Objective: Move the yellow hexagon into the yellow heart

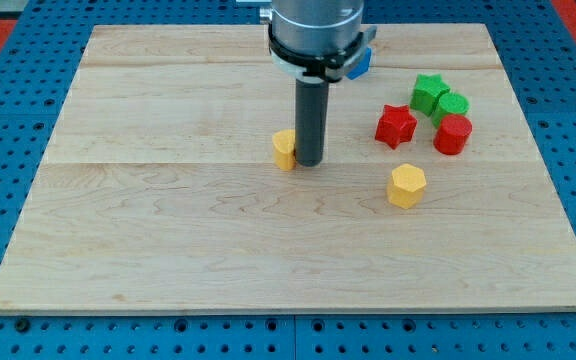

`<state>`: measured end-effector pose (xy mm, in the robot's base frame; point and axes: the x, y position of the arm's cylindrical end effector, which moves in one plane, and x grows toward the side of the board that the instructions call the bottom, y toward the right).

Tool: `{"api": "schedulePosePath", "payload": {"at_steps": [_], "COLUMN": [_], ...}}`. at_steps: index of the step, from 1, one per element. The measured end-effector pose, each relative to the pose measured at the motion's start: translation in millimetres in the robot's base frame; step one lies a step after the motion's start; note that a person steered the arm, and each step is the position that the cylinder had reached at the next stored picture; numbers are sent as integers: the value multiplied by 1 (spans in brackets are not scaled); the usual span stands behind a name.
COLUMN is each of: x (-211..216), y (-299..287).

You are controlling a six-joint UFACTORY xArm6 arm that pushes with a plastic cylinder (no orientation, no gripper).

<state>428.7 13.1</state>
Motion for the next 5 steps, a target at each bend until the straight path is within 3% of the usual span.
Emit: {"api": "schedulePosePath", "payload": {"at_steps": [1,2,3,4,5], "x": [-4,-16,-7,27,18], "y": [-63,-17,72,99,172]}}
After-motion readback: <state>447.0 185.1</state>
